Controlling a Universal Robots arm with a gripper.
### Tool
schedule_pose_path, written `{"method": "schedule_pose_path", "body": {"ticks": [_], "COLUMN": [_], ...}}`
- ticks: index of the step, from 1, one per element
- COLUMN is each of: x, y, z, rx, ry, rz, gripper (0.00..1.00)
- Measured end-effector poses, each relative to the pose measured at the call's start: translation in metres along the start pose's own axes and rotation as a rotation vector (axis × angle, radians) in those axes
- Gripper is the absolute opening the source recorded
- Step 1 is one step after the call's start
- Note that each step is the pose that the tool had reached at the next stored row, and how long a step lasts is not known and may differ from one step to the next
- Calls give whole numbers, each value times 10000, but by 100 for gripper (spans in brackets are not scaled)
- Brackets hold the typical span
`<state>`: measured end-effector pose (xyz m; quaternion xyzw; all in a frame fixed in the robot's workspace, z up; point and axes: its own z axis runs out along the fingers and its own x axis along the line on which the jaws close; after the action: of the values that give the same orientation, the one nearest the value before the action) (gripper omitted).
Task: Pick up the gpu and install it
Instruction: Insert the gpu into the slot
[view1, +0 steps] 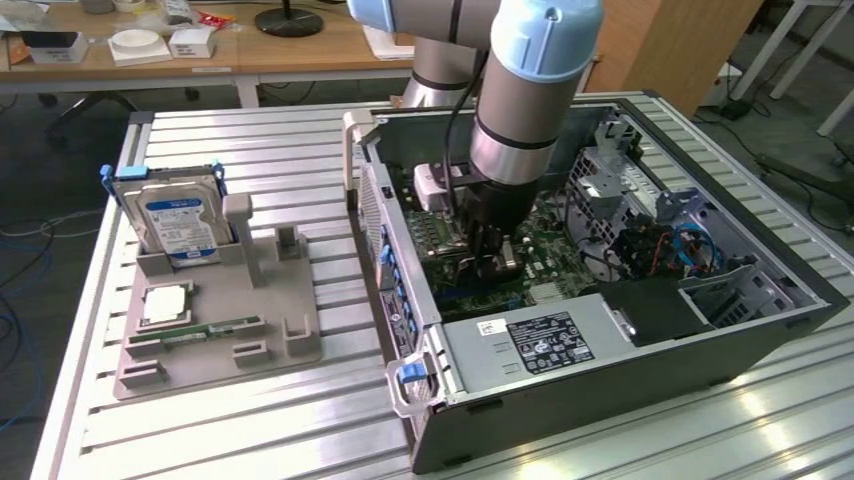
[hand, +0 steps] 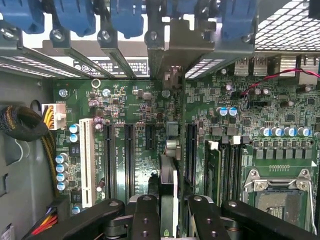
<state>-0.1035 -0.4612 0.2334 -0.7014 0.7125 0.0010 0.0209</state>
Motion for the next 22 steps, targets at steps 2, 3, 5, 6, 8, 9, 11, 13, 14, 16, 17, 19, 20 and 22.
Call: {"method": "schedule_pose_path", "body": {"ticks": [2, 3, 5, 6, 8, 9, 11, 13, 14, 16, 17, 19, 20, 22], "x": [0, 0, -1, 0, 0, 0, -1, -1, -1, -1, -1, -1, -1, -5], "y": [3, 4, 5, 6, 6, 6, 6, 6, 6, 6, 6, 6, 6, 10], "z": [11, 18, 41, 53, 54, 55, 57, 57, 57, 57, 57, 57, 57, 68], "rx": [-4, -5, 1, 2, 1, -2, -3, -3, -3, -2, -2, -2, -2, 1], "ry": [1, 2, -12, -12, -10, -14, -19, -20, -20, -20, -20, -20, -20, -55], "rz": [-3, -3, -1, 1, 1, 1, 0, 1, 1, 1, 1, 1, 1, 9], "gripper": [27, 27, 27, 27, 27, 27, 27, 27, 27, 27, 27, 27, 27, 27]}}
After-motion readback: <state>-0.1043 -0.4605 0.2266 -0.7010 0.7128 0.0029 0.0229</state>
